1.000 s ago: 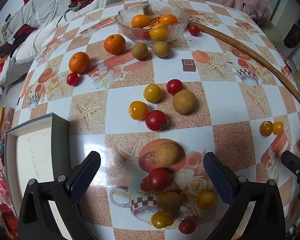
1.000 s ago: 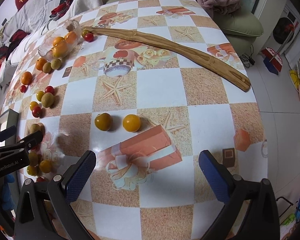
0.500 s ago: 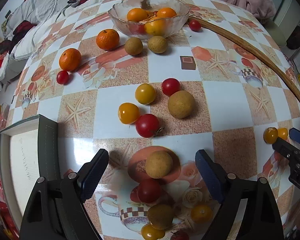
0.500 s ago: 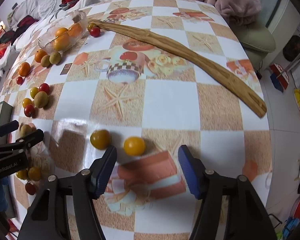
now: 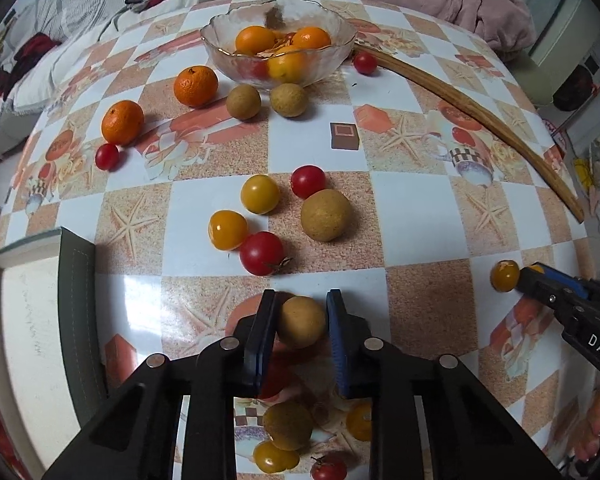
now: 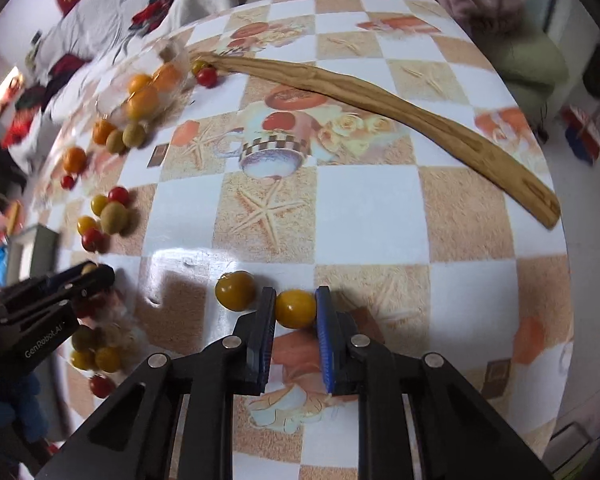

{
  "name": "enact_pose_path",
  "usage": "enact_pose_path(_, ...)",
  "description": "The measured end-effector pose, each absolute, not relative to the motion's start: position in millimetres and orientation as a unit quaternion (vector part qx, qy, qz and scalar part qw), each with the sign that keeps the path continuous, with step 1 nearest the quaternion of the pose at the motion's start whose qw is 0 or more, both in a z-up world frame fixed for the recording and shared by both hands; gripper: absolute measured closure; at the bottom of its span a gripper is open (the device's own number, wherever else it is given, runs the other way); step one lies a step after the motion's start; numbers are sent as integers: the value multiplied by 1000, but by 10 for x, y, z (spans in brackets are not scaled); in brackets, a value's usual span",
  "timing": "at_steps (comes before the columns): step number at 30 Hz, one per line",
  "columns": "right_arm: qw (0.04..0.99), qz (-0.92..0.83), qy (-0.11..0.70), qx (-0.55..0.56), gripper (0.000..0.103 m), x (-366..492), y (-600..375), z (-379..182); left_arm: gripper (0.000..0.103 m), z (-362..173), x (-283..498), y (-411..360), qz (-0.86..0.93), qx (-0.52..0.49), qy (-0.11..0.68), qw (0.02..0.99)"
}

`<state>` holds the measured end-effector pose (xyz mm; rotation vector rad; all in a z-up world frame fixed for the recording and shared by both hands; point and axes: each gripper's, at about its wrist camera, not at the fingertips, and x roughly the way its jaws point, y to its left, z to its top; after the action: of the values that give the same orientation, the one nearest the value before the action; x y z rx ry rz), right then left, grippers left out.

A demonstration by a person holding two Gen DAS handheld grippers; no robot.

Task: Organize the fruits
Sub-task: 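Grasp a brown round fruit with the left tool while the right tool grasps a yellow cherry tomato, then carry both fruits into the white tray and open both tools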

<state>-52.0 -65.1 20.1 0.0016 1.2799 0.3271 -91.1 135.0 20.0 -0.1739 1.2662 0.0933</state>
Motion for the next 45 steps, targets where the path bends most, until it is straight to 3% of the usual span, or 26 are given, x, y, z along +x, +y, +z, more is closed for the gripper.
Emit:
enact_pose_path(22,786,201,584,-5,81,-788,-338,500,76,559,-1288,1735,58,-118,556,821)
enact_pose_path(34,775,243,583,-19,81,-1137,843,632,76,680,-1780,2749,89,-118,547,824)
enact_pose_path(45,745,307,592,-29,81,-1363,2207,543,76,385,-2185,3701,150,-118,571,798)
